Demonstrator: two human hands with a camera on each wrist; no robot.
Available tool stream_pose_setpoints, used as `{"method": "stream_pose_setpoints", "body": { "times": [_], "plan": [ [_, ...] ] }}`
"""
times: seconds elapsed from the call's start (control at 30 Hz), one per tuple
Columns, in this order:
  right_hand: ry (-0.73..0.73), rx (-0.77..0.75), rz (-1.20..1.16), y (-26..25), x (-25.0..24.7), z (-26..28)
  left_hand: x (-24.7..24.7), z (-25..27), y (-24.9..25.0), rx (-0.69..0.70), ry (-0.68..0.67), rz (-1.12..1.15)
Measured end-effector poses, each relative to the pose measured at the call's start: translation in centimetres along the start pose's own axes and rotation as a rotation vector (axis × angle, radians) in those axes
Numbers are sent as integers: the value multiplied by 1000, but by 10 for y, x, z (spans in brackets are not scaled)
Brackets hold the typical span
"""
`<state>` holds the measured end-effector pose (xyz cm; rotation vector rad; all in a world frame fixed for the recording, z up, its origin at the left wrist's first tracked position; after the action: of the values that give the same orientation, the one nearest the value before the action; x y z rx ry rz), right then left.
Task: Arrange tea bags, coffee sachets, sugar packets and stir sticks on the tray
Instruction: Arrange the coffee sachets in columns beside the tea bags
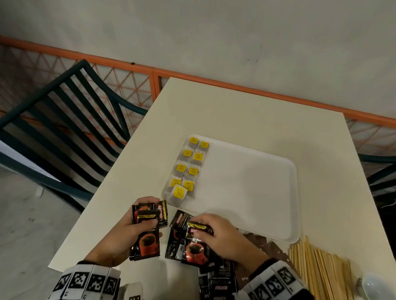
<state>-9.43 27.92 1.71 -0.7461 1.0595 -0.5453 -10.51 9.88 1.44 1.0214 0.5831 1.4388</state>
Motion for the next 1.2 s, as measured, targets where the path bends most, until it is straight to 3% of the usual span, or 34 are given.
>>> {"method": "stream_pose_setpoints", "body": {
  "times": [0.1,0.23,0.5,0.7,0.8,1.0,1.2],
  "plan": [
    [91,-26,-269,-21,-20,-7,12,-2,1,-18,-88,31],
    [203,-63,-322,-38,-25,-20,25,-3,2,-16,-114,55],
    [228,-148,-77,-46,-4,-26,4,0,2,37,-32,-59],
    [-200,-139,555,4,46,-12,-26,4,1,23,114,-122],
    [-194,-174,713,14,58,-12,-26,6,1,17,132,-153],
    [-108,-211,703,5,47,-18,-26,4,-3,2,137,-170],
    [-27,-191,500,-1,24,-15,-26,-1,-4,0,122,-174]
  ]
}}
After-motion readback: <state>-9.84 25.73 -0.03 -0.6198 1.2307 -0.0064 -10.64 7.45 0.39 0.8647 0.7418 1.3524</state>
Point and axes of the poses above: each hand's wrist, its own z-axis away from the middle knuckle, its own x-axis out of the palm, y = z × x, the point moved 8 cm from there along -z, towards the middle knuckle, and after that the axes turned 5 degrees about y, right-handed, at the moved point
